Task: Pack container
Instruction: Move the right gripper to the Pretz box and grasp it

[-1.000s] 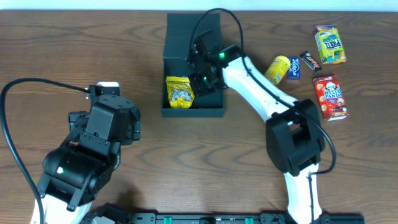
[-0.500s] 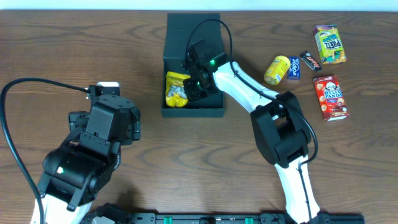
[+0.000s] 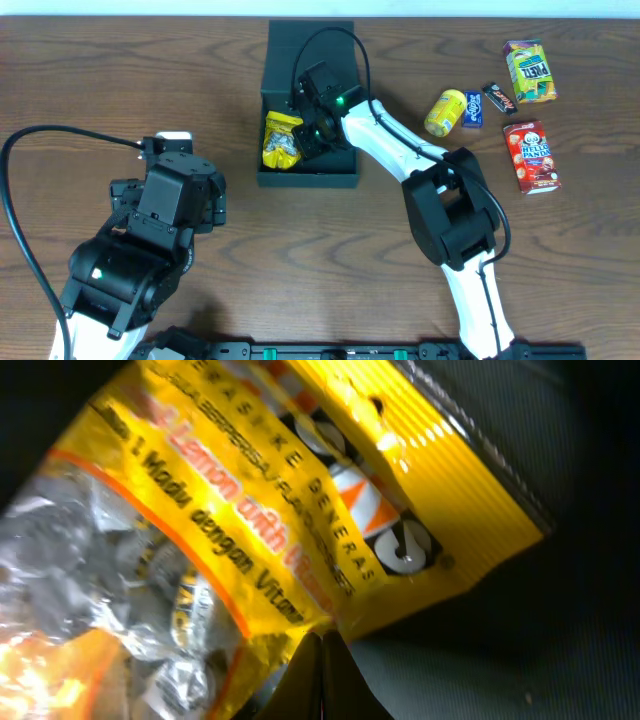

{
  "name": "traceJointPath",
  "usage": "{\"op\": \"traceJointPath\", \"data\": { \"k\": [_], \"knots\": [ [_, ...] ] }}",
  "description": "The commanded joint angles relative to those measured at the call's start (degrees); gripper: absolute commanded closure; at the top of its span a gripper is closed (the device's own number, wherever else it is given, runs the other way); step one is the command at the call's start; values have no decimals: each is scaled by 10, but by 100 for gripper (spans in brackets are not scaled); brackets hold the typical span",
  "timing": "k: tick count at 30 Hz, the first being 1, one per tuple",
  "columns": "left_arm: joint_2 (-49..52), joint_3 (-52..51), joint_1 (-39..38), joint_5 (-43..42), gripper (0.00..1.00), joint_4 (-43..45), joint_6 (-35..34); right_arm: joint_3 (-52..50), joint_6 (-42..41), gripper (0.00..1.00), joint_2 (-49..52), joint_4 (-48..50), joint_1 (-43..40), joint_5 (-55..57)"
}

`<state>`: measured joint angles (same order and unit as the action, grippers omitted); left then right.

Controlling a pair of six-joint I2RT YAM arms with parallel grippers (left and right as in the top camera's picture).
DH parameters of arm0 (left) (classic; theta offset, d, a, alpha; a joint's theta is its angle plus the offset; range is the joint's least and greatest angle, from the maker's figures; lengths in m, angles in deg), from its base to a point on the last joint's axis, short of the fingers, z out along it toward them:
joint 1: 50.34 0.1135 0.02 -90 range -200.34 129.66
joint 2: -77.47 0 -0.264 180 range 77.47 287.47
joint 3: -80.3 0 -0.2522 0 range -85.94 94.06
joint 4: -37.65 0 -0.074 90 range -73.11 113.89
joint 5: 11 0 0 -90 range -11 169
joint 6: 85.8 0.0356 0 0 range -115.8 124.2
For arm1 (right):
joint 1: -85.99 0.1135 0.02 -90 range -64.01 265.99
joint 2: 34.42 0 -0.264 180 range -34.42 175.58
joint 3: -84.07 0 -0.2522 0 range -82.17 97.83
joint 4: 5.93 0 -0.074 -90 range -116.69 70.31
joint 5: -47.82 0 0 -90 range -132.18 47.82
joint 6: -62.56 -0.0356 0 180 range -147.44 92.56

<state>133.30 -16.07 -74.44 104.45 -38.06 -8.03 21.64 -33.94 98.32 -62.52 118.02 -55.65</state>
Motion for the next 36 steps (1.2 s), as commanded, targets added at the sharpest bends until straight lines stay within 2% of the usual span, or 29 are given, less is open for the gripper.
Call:
{"op": "traceJointPath", "data": {
  "k": [1,13,22,28,36],
  "knots": [
    [-1,4,1,0,5,-2,-7,18,14,99,-21,-19,-12,8],
    [-1,4,1,0,5,-2,-7,31,1,99,-157,-91,-62,34],
    [-1,4,1,0,5,-2,-7,31,-7,99,-181,-152,-189,114],
    [-1,4,1,0,5,-2,-7,31,28,96,-181,-105,-285,170],
    [-1,4,1,0,5,-2,-7,30,42,92,-166,12,-379,202]
  ]
}}
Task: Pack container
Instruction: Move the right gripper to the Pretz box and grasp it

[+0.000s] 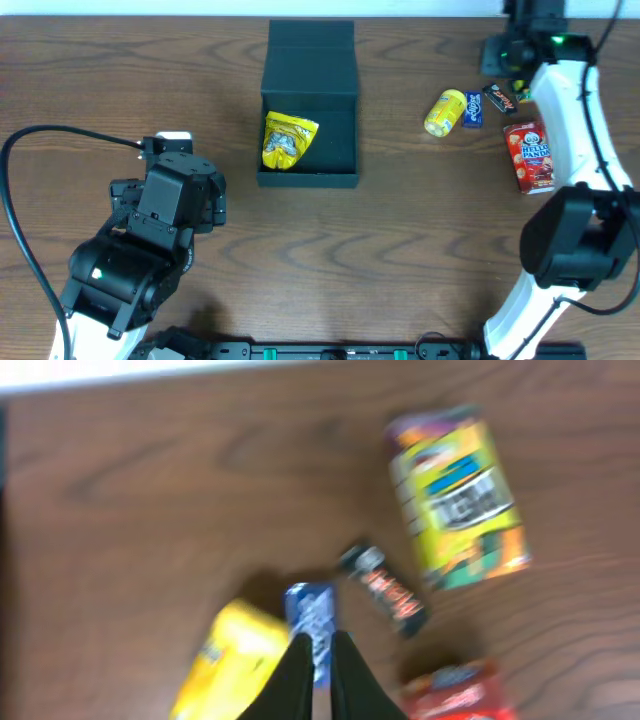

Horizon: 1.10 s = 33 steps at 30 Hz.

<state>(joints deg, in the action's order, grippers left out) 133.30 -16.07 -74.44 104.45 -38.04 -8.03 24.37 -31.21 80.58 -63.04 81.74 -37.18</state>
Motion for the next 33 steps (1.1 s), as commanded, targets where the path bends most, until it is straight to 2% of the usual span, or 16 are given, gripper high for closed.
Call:
{"op": "traceJointPath", "data": {
  "k": [1,6,8,9,10,12,13,22,33],
  "knots": [
    [-1,4,1,0,5,-2,-7,3,19,90,16,31,-24,17],
    [-1,4,1,0,5,-2,-7,3,45,91,46,96,-52,17],
    [-1,4,1,0,5,-2,-7,3,92,82,70,144,-63,21],
    [-1,4,1,0,5,-2,-7,3,109,70,81,160,-68,21],
    [-1,4,1,0,5,-2,-7,3,119,49,90,170,-72,21],
    [-1,4,1,0,5,-2,-7,3,132,13,113,183,-82,21],
    [-1,4,1,0,5,-2,-7,3,136,1,122,187,-87,21],
    [-1,4,1,0,5,-2,-7,3,137,1,187,216,-137,-61],
    [-1,4,1,0,5,-2,-7,3,137,1,223,261,-144,-103]
  ]
}}
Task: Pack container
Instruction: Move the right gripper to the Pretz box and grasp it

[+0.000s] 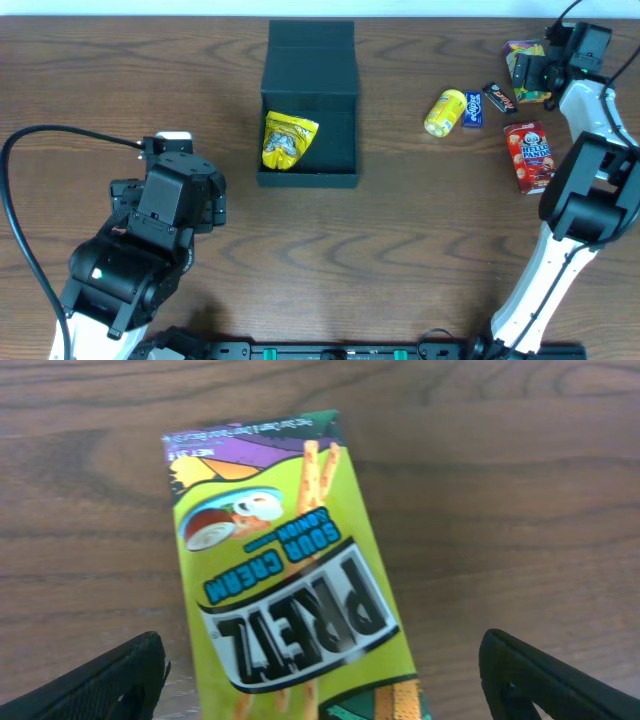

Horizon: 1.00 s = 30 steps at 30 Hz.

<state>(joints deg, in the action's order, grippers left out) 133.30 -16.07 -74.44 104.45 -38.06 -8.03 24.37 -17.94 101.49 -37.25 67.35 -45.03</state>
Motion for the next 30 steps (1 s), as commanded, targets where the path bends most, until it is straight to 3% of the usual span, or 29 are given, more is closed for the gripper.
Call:
{"op": "traceJointPath", "data": {
  "k": [1,20,30],
  "knots": [
    [-1,4,1,0,5,-2,-7,3,4,1,17,3,0,-24],
    [-1,4,1,0,5,-2,-7,3,4,1,39,-11,-1,-26],
    [-1,4,1,0,5,-2,-7,3,-23,21,39,-32,-1,-26]
  ]
}}
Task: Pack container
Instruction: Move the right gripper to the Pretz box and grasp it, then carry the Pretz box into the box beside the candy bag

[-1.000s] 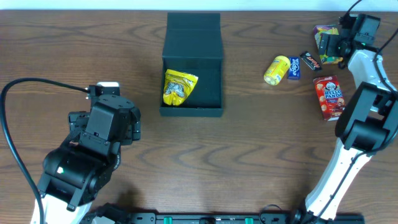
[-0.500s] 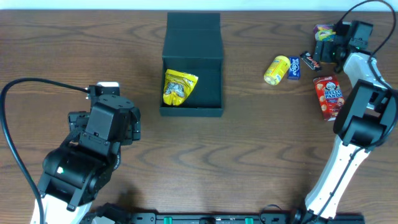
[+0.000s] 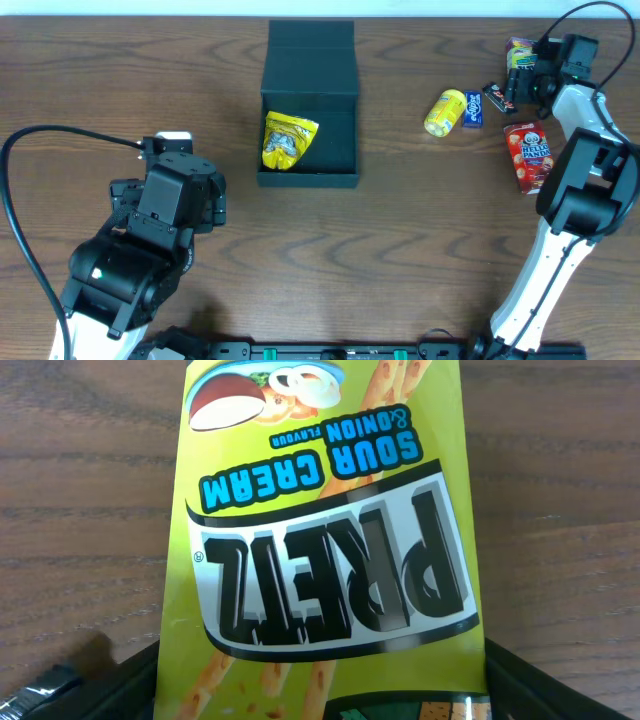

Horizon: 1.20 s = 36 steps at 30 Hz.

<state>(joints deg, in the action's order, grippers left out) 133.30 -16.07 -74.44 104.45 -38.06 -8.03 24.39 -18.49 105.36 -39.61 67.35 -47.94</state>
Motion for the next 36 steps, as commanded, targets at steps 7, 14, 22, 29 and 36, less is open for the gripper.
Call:
{"op": "traceJointPath", "data": {
  "k": [7,14,22,29,36],
  "knots": [
    [-1,4,1,0,5,-2,-7,3,-64,33,0,-8,0,1],
    [-1,4,1,0,5,-2,-7,4,-64,38,-24,-5,10,-14],
    [-1,4,1,0,5,-2,-7,5,-64,42,-84,-2,25,-56],
    [-1,4,1,0,5,-2,-7,5,-64,44,-164,-21,58,-97],
    [-1,4,1,0,5,-2,-7,5,-64,45,-228,-99,142,-99]
  ]
}}
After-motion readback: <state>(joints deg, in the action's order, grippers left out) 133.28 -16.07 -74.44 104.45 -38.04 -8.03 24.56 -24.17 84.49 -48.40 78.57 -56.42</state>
